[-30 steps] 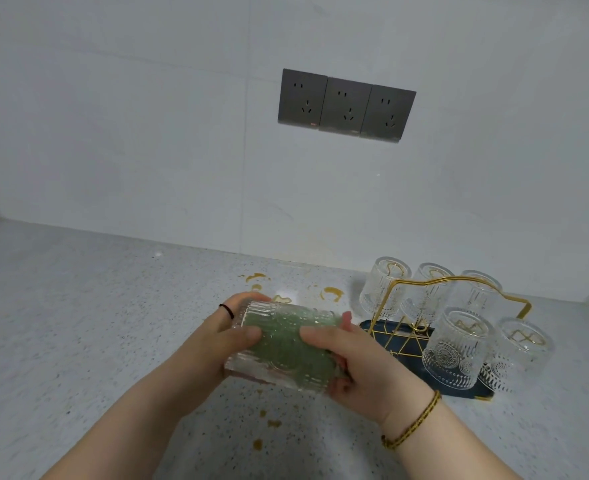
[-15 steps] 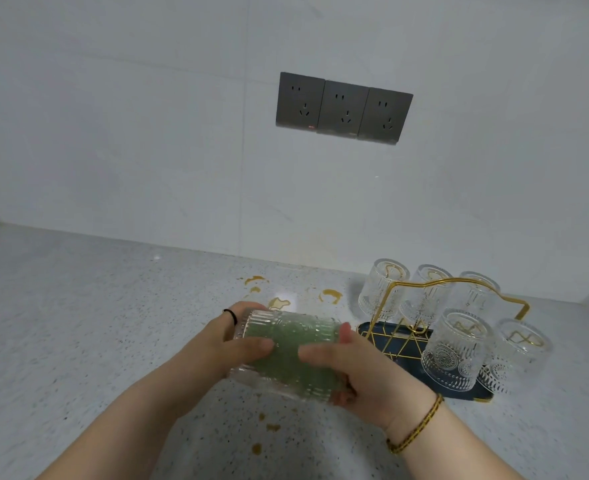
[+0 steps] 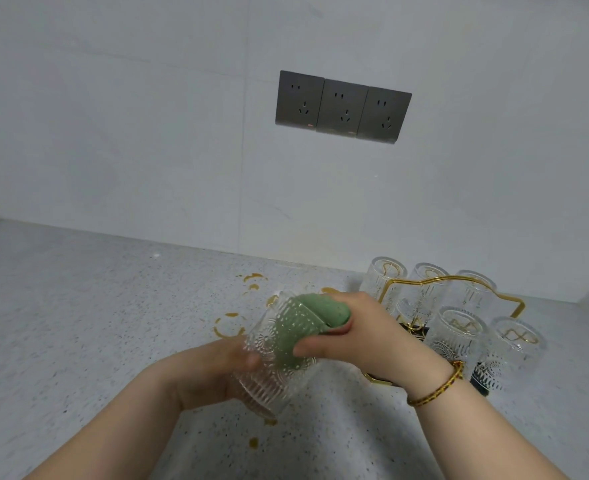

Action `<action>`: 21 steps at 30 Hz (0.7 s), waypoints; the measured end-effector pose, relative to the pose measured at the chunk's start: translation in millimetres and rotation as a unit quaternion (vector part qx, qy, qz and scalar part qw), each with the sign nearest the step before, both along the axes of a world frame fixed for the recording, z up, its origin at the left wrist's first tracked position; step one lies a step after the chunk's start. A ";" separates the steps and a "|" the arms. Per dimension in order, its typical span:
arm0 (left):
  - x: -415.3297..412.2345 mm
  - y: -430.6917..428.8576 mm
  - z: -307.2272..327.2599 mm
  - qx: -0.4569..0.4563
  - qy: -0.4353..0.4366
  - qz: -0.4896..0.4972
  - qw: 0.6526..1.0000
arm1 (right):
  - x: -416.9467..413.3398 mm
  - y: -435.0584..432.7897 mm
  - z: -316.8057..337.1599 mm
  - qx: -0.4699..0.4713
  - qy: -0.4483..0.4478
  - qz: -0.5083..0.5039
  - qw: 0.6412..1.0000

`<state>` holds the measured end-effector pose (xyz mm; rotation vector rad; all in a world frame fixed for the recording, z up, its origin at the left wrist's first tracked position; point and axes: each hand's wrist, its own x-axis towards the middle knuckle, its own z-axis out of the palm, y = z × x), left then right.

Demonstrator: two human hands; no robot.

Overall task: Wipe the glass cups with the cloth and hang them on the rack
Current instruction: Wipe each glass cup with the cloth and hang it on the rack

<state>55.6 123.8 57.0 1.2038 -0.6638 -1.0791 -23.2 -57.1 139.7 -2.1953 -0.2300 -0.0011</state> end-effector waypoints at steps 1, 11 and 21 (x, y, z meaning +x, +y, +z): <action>-1.3 -1.7 2.5 0.005 -0.012 0.008 1.000 | 0.5 1.6 -1.1 -0.015 -0.028 -0.019 0.999; -25.8 -20.9 4.5 -0.116 -0.010 0.260 0.959 | 2.8 -0.7 -38.5 0.532 -0.013 -0.262 0.805; -23.2 -48.4 24.0 -0.104 -0.191 0.415 0.883 | -15.9 48.4 -50.4 0.667 0.090 -0.117 0.730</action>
